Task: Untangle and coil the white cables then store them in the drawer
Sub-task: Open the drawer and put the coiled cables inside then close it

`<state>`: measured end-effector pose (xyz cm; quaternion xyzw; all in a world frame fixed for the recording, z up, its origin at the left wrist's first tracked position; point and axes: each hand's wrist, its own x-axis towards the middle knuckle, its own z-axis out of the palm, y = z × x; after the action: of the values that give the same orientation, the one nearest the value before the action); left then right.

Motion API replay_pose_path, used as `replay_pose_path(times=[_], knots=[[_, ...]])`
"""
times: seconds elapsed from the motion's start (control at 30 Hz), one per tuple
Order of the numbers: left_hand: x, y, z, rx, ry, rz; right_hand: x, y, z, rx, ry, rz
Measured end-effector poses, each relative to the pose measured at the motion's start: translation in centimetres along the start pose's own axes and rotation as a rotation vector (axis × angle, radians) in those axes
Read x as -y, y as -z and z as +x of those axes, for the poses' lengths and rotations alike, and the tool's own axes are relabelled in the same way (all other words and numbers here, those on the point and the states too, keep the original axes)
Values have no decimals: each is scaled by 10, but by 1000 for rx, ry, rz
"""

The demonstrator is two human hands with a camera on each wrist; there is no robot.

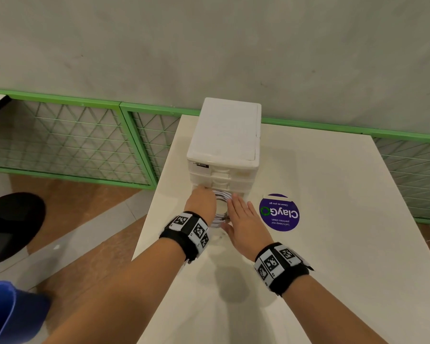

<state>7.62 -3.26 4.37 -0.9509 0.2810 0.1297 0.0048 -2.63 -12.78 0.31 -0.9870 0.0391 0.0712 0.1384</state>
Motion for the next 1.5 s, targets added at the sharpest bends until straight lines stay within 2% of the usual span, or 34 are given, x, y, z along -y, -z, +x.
replay_pose_path(times=[0.13, 0.2, 0.27, 0.4, 0.47, 0.53, 0.67, 0.73, 0.83, 0.97, 1.03, 1.17, 1.27, 1.33, 1.5], knots=[[-4, 2, -16, -99, 19, 35, 1, -1, 4, 3, -53, -77], [3, 5, -20, -168, 0, -32, 2, -3, 5, -9, -87, -79], [17, 13, -19, -265, 27, -241, 3, -6, 4, -11, -71, -54], [43, 39, -10, -473, 257, -757, 0, -7, 2, -50, -54, -58], [48, 52, 0, -539, 290, -946, 0, -3, -2, -35, 0, -39], [48, 62, 12, -487, 227, -1030, -1, 2, -5, 30, 47, -19], [42, 75, 26, -178, 97, -1008, -3, 2, -5, 30, 68, -150], [40, 75, 28, -114, 60, -977, -6, 2, -1, 13, 76, -179], [41, 74, 31, -106, 69, -949, -9, 5, 4, -11, 80, -185], [41, 77, 30, -102, 71, -923, -6, 2, 8, 21, 38, -192], [42, 78, 30, -97, 67, -918, -6, -2, 10, 83, 26, -190], [43, 77, 31, -92, 64, -918, -5, -2, 12, -66, 100, -216], [44, 77, 32, -79, 73, -903, -3, 0, 14, -152, 94, -219], [44, 77, 31, -69, 75, -898, -3, -1, 16, -170, 88, -215], [44, 77, 32, -77, 86, -906, -10, 7, 24, -97, 82, -189]])
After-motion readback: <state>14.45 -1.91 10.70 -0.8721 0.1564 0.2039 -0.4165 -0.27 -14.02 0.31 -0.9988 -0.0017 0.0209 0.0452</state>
